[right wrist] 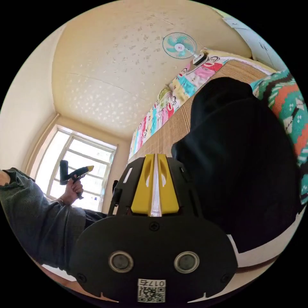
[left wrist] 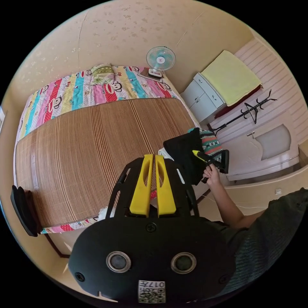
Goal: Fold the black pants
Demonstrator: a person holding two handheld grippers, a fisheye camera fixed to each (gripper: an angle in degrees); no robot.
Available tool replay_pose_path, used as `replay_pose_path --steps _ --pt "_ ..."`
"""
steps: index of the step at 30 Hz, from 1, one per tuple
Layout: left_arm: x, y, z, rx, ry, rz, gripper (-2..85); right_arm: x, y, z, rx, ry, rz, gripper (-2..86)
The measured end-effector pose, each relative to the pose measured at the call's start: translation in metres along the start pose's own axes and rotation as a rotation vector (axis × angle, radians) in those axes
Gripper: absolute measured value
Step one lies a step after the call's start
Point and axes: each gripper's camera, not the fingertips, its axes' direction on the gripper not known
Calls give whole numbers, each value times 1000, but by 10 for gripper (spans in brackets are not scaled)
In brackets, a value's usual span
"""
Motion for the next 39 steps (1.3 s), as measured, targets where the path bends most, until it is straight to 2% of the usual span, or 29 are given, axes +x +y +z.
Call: replay_pose_path --steps 2,4,7,14,17,20,23,24,27,29,31,35,38,39 --pt "4 -8 15 -3 3 8 -10 5 2 -42 107 133 75 50" --pt "6 -13 26 -17 -14 23 -10 23 19 -99 279 351 285 72" --pt "5 -20 46 -44 -11 14 -10 63 41 -139 327 490 518 107" --pt "10 -36 87 -84 12 7 -10 131 31 -111 124 177 611 131" --pt "11 -41 100 -95 14 8 -10 133 24 -103 146 189 636 125" --pt "12 -47 109 -98 34 2 -10 149 32 -114 231 88 727 116" --pt "16 -49 115 -85 39 17 -10 151 31 -123 242 -23 605 112" --pt "17 -49 115 -81 40 20 -10 151 30 -126 241 -117 544 102" --pt "18 -49 114 -55 46 27 -10 156 41 -140 373 -320 461 60" --pt "14 -49 115 -43 50 13 -10 164 51 -143 399 -316 533 76" --pt "11 -49 117 -38 62 -5 -10 166 56 -142 329 -160 617 117" --pt "11 -43 120 -45 74 -1 -10 154 54 -130 276 -62 558 109" --pt "13 -35 118 -42 60 26 -10 162 65 -124 346 -195 516 53" --pt "12 -34 117 -40 58 26 -10 167 72 -123 414 -315 484 41"
